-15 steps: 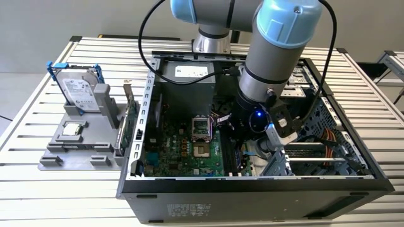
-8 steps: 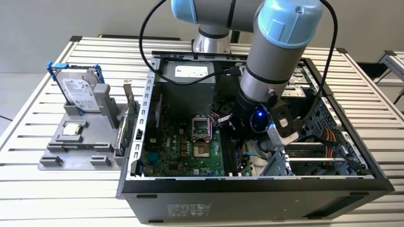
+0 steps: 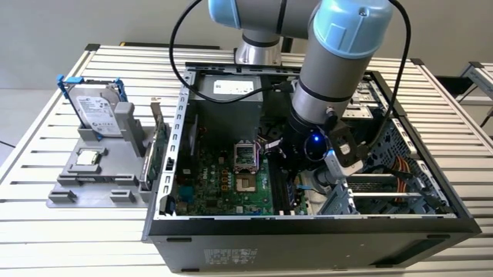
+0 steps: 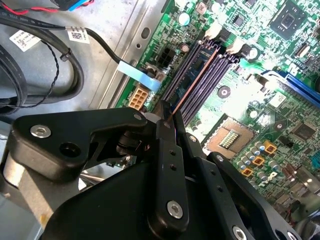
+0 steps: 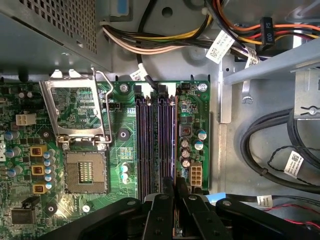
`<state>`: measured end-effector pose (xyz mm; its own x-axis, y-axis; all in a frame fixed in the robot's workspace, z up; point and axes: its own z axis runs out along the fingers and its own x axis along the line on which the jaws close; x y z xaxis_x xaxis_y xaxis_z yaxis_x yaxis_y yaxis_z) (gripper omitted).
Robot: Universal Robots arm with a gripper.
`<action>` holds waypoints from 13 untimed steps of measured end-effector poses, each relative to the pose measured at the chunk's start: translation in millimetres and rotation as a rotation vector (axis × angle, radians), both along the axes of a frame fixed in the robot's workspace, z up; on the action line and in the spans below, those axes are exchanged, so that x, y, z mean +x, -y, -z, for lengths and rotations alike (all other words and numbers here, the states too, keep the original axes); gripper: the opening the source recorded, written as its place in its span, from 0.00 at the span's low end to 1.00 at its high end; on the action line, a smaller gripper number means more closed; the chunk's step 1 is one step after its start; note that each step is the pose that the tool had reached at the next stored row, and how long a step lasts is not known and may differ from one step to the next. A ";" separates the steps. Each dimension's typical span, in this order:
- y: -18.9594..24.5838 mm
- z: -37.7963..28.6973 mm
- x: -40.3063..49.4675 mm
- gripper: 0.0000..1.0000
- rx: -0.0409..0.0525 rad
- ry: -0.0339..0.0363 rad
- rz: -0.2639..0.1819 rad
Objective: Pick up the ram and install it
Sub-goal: 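Insert the ram into the slot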
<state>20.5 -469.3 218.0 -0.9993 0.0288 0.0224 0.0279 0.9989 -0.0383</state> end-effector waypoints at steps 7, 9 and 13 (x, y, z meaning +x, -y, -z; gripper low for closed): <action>0.0 0.1 0.3 0.00 -0.0001 0.0000 0.000; 0.0 0.1 0.8 0.00 -0.0001 0.0000 0.000; 2.5 0.0 0.9 0.00 -0.0005 0.0000 0.000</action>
<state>21.3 -471.8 218.0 -0.9993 0.0288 0.0225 0.0279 0.9989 -0.0387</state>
